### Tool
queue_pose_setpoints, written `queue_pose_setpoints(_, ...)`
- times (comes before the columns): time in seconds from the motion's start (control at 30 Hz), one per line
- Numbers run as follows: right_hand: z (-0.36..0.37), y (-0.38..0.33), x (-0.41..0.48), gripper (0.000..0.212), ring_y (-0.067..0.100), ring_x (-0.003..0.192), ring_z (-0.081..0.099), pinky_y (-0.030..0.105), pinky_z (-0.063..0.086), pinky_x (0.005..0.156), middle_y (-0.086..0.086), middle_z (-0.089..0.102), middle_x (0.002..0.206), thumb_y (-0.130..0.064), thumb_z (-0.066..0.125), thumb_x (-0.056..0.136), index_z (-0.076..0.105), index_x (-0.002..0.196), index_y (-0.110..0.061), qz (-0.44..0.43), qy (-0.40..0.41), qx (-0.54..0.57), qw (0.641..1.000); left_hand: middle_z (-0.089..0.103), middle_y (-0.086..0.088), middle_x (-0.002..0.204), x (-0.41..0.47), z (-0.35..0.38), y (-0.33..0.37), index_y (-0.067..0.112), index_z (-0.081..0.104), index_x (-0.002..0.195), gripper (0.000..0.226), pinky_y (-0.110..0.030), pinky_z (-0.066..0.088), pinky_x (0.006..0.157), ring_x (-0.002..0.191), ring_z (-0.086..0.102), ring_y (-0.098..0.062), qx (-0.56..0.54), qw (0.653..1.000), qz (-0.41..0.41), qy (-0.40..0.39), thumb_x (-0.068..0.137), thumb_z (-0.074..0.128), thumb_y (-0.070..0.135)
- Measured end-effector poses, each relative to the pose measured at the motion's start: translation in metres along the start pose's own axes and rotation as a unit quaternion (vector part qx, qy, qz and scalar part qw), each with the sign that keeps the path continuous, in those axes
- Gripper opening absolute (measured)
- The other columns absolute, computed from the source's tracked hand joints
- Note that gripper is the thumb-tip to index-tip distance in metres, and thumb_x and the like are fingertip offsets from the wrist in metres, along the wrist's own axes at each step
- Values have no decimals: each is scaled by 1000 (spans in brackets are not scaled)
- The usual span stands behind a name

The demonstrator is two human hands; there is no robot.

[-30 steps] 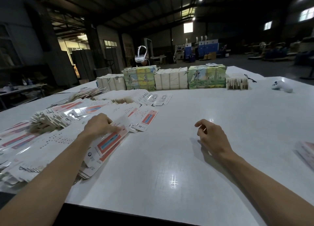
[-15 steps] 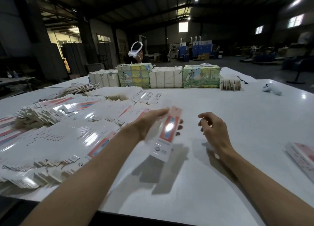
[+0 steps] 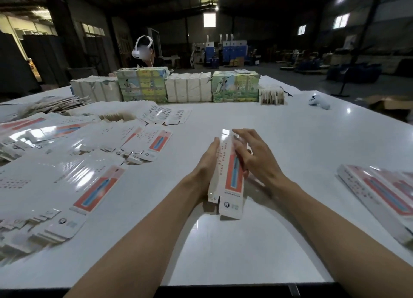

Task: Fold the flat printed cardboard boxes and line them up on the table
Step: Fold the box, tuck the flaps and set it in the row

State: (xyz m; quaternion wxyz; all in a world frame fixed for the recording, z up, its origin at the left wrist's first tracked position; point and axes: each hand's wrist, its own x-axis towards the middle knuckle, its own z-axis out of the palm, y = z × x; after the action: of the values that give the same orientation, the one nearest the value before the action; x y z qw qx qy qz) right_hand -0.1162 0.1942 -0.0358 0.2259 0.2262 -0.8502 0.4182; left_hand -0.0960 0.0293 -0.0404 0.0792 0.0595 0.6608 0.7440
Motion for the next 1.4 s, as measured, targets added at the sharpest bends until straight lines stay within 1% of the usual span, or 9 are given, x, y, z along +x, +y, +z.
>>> queue_pose_setpoints(0.27,-10,-9,3,26,21,114,64,37,59,94,2,57,123,-28,57,107,70,121,-10,18,2,-21,1000,74,-12,93,-3,-3,-1,25,78,96,67,-39,62,78,78,74,-28,-7,997,-52,-50,103,29,71)
queue_pose_setpoints(0.47,-15,-13,10,28,17,109,65,21,60,63,7,49,128,-33,58,106,64,105,-5,93,28,70,993,72,-23,111,-4,0,7,12,70,119,68,-44,60,83,88,72,-36,-38,992,-64,-106,103,37,69)
queue_pose_setpoints(0.6,-25,-14,11,43,-12,88,65,11,53,54,0,53,123,-40,55,107,69,102,0,108,0,84,991,67,-25,112,2,1,9,4,60,131,68,-45,57,84,89,68,-37,-36,991,-55,-118,106,35,62)
queue_pose_setpoints(0.73,-29,-13,8,43,10,84,73,20,59,60,-5,66,117,-36,60,105,72,88,2,126,-59,140,980,59,-30,122,5,-6,3,-2,47,148,77,-56,43,102,106,53,-48,-26,992,-62,-109,106,37,61)
queue_pose_setpoints(0.93,-35,-11,7,34,17,85,71,35,56,56,-2,60,134,-28,65,102,78,87,-1,140,-45,226,963,66,-22,115,1,-1,9,3,51,142,72,-43,59,82,88,67,-32,-57,980,-77,-175,106,35,63)
queue_pose_setpoints(1.03,-37,-14,6,33,25,92,67,37,54,66,0,63,138,-28,66,98,79,90,1,148,-51,340,927,68,-14,100,1,1,12,4,53,132,71,-35,61,74,79,68,-23,-87,967,-110,-212,102,40,68)
queue_pose_setpoints(1.2,-34,-17,6,44,31,133,54,44,39,120,10,59,146,-34,67,87,73,107,5,157,-29,406,900,59,-1,71,7,7,7,10,49,102,60,-24,54,59,56,56,-12,-145,957,-144,-208,97,53,70)
queue_pose_setpoints(1.33,-26,-20,4,36,23,104,60,46,47,111,5,66,102,-31,64,97,67,107,3,150,-40,420,894,56,-1,71,7,2,2,11,49,100,57,-23,53,61,58,55,-12,-189,948,-134,-219,100,51,68)
queue_pose_setpoints(1.4,-23,-21,3,29,24,105,63,42,52,101,9,67,106,-24,63,102,62,119,-1,165,-35,446,879,57,-3,74,4,2,2,11,51,104,55,-24,55,63,61,57,-13,-242,938,-129,-215,101,51,66)
